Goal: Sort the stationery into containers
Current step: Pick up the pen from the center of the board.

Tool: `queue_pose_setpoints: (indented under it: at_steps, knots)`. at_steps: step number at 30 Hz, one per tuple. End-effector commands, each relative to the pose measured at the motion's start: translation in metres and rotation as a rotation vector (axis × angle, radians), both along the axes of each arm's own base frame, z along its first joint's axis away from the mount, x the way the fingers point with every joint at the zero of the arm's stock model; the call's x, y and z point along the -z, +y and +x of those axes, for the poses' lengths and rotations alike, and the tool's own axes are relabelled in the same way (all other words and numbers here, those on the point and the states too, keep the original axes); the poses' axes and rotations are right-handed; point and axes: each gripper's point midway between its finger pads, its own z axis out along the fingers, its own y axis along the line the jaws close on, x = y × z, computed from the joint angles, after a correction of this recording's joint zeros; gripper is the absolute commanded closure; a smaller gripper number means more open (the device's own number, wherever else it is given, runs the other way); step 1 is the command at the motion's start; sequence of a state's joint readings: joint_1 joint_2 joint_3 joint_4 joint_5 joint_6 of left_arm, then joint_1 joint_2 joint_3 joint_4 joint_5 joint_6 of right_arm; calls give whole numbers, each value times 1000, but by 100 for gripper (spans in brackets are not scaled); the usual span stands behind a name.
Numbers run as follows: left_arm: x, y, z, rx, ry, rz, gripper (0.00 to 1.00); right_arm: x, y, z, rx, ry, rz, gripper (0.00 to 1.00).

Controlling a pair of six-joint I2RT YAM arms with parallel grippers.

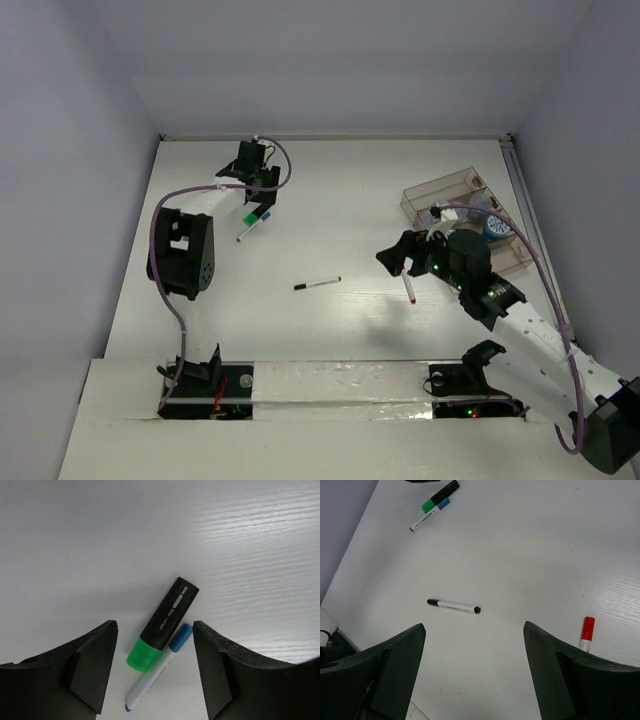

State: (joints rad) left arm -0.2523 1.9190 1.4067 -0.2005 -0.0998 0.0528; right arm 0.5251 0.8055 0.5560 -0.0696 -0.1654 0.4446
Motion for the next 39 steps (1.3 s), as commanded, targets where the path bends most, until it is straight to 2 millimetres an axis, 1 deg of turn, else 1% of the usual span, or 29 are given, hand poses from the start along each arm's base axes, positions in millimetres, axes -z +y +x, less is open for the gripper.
queue_pose_setpoints:
  at_steps: [1,2,4,5,6,8,11,12,13,16,17,19,23,24,25,26,27,29,31,33,35,37,38,39]
  knots:
    - [9,-6,6,45,26,-4,41,-12,6,2,-27,-59,21,15]
    - [14,-9,7,61,38,-11,41,-12,7,2,-34,-57,19,15]
    - [14,-13,11,87,34,-18,42,-10,12,-2,-62,-47,18,15]
    - [17,-14,12,90,40,-21,42,-8,14,-1,-65,-40,15,15]
    - [16,-10,14,84,38,-22,42,-7,14,-1,-67,-36,14,15]
    - [21,-10,13,85,51,-17,44,-6,17,-2,-76,-31,12,15]
    - [25,1,14,64,61,-9,45,-6,19,-3,-81,-32,11,15]
    - [24,1,15,61,57,-7,48,-7,19,-4,-84,-31,12,15]
    - [25,6,17,50,56,-7,49,-7,19,-4,-83,-32,13,15]
    - [29,7,18,52,64,2,55,-6,19,-4,-81,-29,14,15]
    - [34,8,17,51,73,9,55,-6,19,-4,-80,-27,17,15]
    - [36,8,19,51,76,12,56,-7,22,-6,-89,-28,17,15]
    - [46,5,20,65,99,2,58,-9,24,-6,-94,-30,17,15]
    - [47,4,21,67,101,0,63,-9,24,-6,-94,-30,17,15]
    - [47,4,22,67,98,-1,65,-9,24,-6,-95,-28,17,15]
    - [49,3,22,68,99,-2,67,-14,26,-3,-93,-48,30,15]
    - [50,4,22,68,102,1,72,-12,26,-2,-91,-44,28,15]
    - [52,5,23,64,101,9,78,-13,27,-1,-93,-45,30,15]
    - [50,9,27,49,87,24,90,-11,28,-1,-96,-38,26,15]
    - [45,18,33,15,67,45,100,-10,31,0,-106,-35,30,15]
    - [35,25,40,-21,28,71,100,-10,34,0,-119,-35,40,14]
    - [16,35,50,-74,-38,102,100,-6,38,-2,-145,-25,45,11]
    - [5,39,54,-99,-71,113,100,-9,41,-1,-155,-33,55,7]
    - [-21,44,59,-137,-132,117,100,-9,44,-3,-174,-30,61,2]
